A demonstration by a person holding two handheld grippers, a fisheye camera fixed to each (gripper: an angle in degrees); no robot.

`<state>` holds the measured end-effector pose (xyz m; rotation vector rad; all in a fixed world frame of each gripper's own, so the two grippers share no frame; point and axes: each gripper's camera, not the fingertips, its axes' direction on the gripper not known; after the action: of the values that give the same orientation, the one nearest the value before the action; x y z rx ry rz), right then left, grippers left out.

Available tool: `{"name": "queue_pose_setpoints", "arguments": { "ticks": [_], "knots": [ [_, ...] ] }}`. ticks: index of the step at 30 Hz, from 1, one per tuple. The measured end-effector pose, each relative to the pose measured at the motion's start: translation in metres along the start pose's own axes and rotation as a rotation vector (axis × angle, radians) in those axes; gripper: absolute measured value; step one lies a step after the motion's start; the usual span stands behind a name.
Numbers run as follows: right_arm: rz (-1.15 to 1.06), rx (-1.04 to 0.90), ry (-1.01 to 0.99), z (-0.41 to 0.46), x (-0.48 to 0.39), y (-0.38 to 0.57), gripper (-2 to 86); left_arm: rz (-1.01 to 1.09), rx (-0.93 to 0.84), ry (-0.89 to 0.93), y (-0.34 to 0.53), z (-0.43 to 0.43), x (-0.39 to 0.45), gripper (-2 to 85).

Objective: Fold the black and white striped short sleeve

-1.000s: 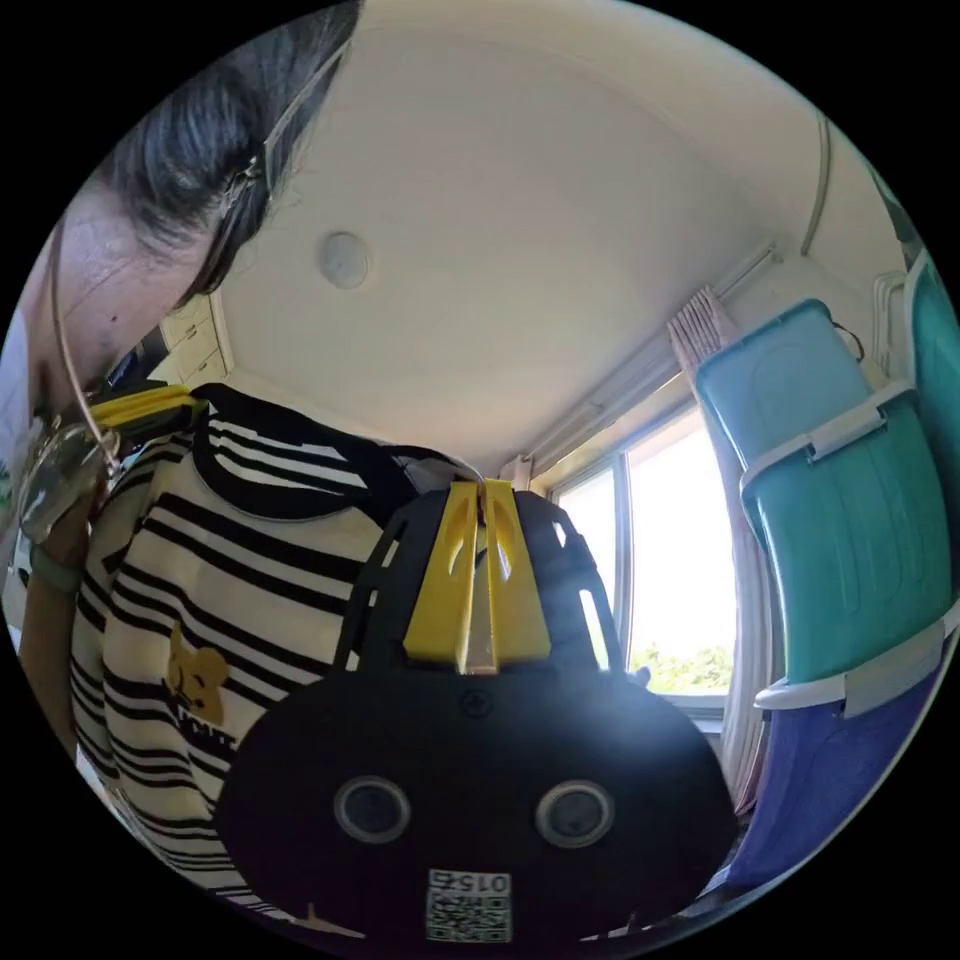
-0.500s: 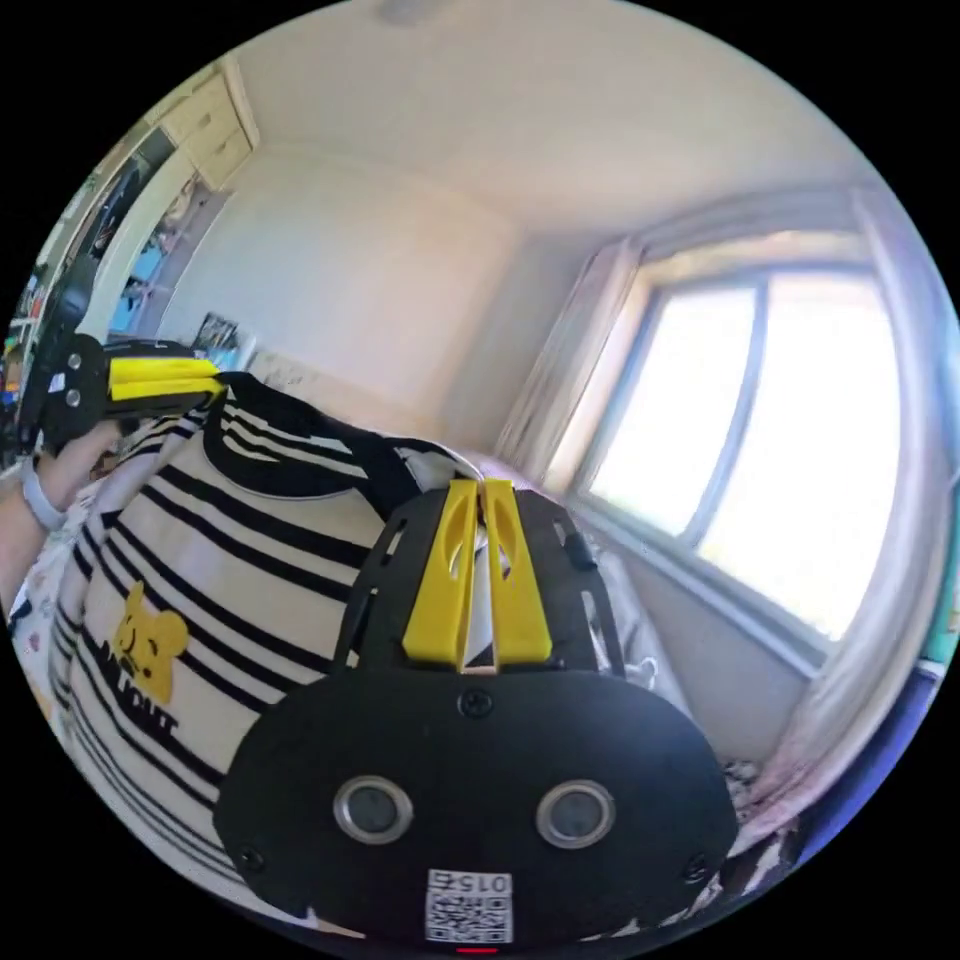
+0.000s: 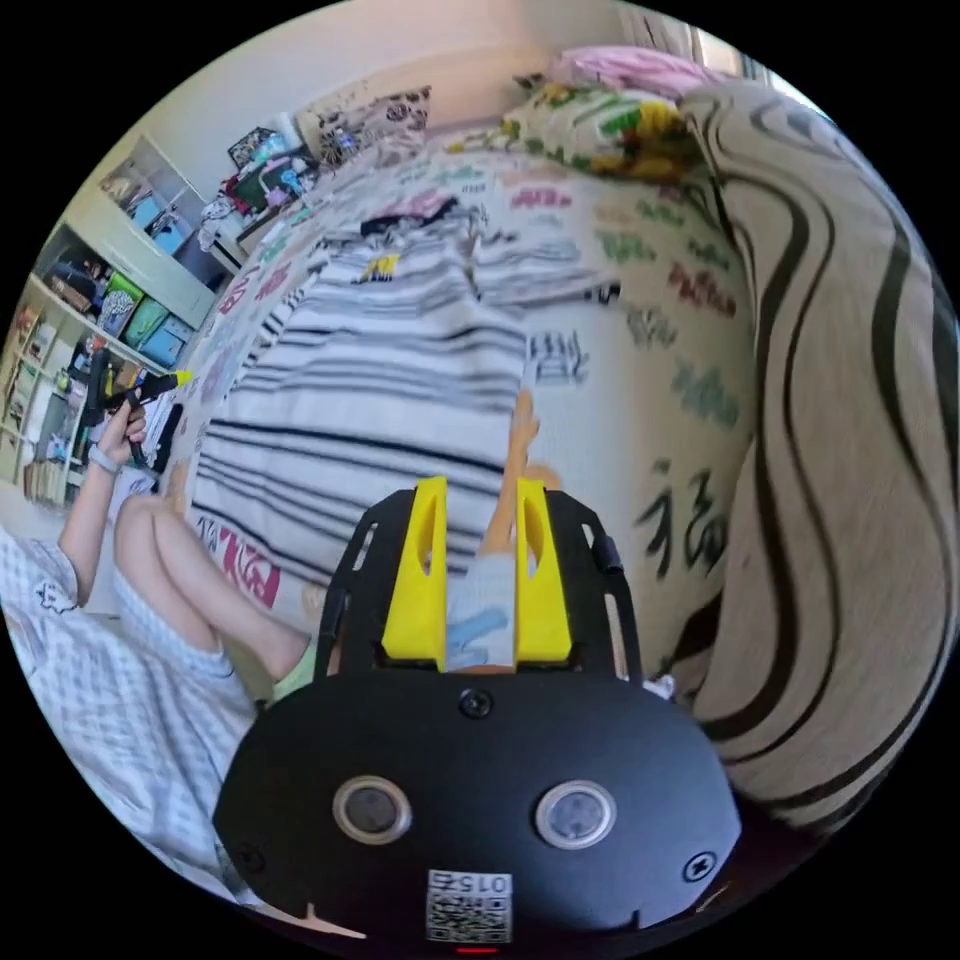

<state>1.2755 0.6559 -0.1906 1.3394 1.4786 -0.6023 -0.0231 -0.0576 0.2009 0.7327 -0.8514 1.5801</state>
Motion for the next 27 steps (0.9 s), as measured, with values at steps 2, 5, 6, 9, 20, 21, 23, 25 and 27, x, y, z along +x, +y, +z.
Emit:
{"name": "queue_pose_setpoints", "arguments": {
  "ticks": [2,5,6,9,20,21,23,25,27],
  "knots": [
    [0.079,-0.090,-0.069,0.012,0.012,0.021,11.9,-0.093,-0.113,0.088,0.021,0.004,-0.027,8.4],
    [0.152,-0.146,-0.138,0.023,0.024,0.019,11.8,-0.111,-0.255,0.103,0.017,0.031,-0.038,9.4],
    [0.157,-0.160,-0.159,0.026,0.027,0.016,11.5,-0.110,-0.290,0.111,0.014,0.041,-0.039,9.7],
    [0.198,-0.239,-0.253,0.046,0.040,-0.003,9.1,-0.089,-0.538,0.115,-0.007,0.098,-0.048,10.7],
    [0.186,-0.225,-0.270,-0.002,0.084,-0.041,-0.5,0.115,-0.808,0.072,-0.065,0.133,-0.063,0.0],
    [0.181,-0.224,-0.273,-0.008,0.085,-0.041,-0.5,0.133,-0.805,0.075,-0.066,0.127,-0.061,0.0],
    [0.136,-0.258,-0.234,-0.023,0.082,-0.042,-0.4,0.208,-0.808,0.066,-0.066,0.108,-0.051,0.2],
    [0.086,-0.309,-0.171,-0.026,0.075,-0.043,-0.1,0.266,-0.829,0.031,-0.062,0.108,-0.043,0.7],
    [0.059,-0.350,-0.147,-0.022,0.072,-0.045,0.6,0.297,-0.880,-0.026,-0.058,0.121,-0.042,2.0]
  ]
}}
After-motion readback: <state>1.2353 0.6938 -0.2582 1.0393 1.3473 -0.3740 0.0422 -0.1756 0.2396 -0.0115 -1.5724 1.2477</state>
